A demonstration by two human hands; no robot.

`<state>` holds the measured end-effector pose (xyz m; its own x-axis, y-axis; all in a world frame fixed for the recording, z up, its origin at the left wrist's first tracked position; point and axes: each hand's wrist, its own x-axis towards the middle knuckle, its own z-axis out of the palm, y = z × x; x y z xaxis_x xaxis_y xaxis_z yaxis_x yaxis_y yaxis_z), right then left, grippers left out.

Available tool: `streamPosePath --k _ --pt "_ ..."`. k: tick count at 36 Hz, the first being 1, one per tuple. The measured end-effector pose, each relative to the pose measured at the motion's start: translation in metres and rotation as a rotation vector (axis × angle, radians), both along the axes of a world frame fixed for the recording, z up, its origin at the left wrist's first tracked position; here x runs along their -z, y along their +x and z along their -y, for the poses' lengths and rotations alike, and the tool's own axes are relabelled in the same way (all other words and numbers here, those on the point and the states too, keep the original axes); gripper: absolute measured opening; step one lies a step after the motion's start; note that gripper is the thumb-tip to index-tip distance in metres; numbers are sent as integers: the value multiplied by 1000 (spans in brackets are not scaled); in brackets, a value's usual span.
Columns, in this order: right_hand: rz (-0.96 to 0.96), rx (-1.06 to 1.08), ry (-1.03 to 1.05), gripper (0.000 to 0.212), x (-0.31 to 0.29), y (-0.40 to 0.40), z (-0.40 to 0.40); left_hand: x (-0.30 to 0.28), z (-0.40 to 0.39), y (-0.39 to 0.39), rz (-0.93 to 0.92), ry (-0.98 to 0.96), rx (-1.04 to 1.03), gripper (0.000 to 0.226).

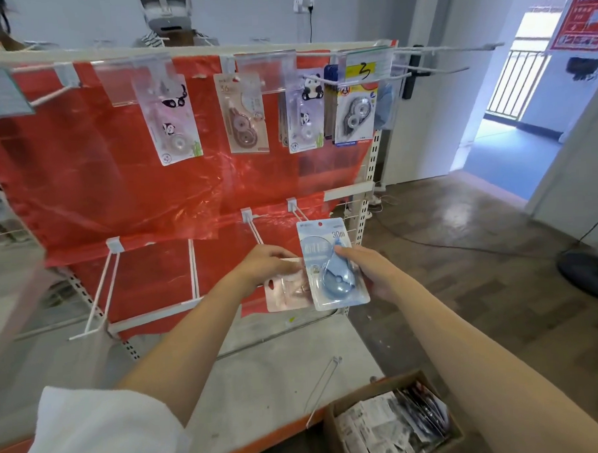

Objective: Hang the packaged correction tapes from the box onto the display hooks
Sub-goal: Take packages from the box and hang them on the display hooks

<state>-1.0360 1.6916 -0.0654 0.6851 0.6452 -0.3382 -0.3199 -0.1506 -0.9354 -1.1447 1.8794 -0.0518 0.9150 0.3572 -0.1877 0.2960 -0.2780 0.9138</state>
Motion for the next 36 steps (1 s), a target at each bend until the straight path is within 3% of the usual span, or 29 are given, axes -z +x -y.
streamPosePath --k 3,8,13,18,24,28,32,36 --pt "-48 58 25 34 7 6 6 3 1 5 64 -292 -130 8" --pt "-52 247 145 32 10 13 15 -2 16 15 239 -809 -320 14" --pt "-51 387 183 27 8 17 17 -8 47 22 281 -1007 -280 12" --pt "-53 403 202 24 7 17 18 -9 70 30 255 -868 -145 31" --pt "6 342 82 30 -4 18 24 -7 71 36 257 -719 -232 26" --pt "-1 334 100 26 -5 19 32 -1 62 38 238 -594 -291 14" --pt "-23 349 146 40 -4 21 36 5 57 37 217 -425 -282 10" --pt "-21 270 224 26 -9 14 36 6 58 37 198 -383 -292 9"
